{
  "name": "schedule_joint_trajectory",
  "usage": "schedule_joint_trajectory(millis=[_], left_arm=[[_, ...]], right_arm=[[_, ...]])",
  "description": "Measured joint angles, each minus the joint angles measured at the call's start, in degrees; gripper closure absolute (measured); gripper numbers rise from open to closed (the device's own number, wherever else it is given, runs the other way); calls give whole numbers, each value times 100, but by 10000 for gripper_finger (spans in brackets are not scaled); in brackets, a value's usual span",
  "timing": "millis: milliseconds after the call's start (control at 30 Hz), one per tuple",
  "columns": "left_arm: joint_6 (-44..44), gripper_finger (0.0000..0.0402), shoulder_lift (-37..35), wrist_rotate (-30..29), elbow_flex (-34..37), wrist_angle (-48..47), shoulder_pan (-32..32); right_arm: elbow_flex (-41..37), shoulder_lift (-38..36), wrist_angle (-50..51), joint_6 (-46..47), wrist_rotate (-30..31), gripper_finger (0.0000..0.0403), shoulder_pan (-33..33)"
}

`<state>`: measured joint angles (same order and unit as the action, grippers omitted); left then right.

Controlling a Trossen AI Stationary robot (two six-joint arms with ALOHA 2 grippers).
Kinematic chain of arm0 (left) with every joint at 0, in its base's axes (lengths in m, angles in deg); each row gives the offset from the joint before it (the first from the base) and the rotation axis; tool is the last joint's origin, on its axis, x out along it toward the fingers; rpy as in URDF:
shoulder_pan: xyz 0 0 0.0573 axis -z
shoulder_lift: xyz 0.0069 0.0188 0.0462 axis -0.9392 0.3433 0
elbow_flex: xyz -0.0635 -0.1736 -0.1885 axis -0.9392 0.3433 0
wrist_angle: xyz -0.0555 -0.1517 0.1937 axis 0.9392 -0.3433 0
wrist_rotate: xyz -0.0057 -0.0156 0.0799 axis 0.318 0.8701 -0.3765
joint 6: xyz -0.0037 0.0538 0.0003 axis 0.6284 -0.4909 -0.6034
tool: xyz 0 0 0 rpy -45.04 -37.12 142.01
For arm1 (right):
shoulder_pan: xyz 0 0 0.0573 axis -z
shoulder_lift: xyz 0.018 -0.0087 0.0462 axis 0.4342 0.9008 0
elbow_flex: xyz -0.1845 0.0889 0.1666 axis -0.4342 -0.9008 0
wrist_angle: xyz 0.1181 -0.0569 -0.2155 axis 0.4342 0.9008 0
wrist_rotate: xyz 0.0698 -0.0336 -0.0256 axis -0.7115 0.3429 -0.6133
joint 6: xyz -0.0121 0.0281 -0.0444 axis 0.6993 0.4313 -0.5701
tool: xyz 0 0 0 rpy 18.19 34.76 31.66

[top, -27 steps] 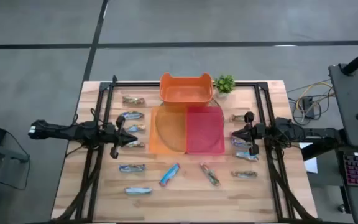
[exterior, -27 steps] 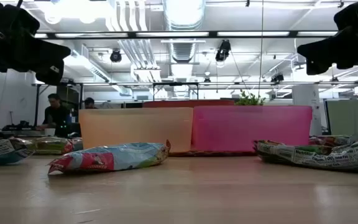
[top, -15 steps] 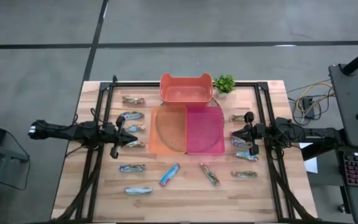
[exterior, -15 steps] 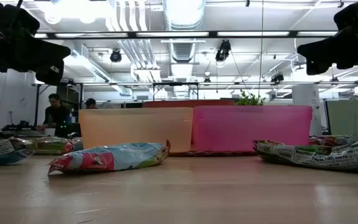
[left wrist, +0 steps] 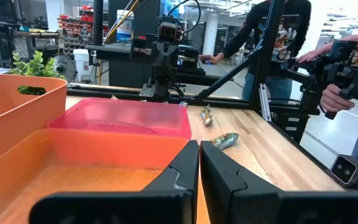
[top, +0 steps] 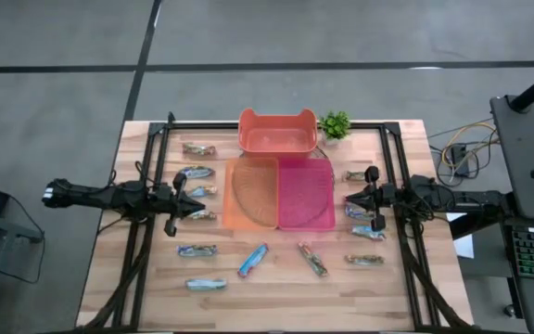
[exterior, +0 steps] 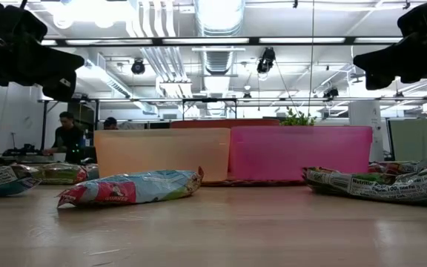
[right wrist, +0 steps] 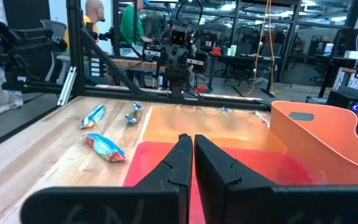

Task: Pick and place Granola Bars by type
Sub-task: Put the yellow granola bar into the orange bin

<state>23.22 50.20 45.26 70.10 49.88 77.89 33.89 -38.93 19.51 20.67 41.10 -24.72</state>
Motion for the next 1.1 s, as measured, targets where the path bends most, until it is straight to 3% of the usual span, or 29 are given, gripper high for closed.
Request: schedule_joint_trajectory(millis=[267,400,600,833,1100], left_arm=[[0,401,1,2,-1,-2,0],[0,401,-1,2,0,-2,1],[0,401,1,0,1,-2,0],[0,401,1,1,-1,0,0],[0,401,1,0,1,-2,2]], right_arm=[[-2,-1,-507,27,-72,378,0],[156,6,-750,206,-69,347,0],[809,284,-304,136,493,287,0],[2087,1337,544,272,785,233,0],[3665,2771,1269,287,787,218,0]])
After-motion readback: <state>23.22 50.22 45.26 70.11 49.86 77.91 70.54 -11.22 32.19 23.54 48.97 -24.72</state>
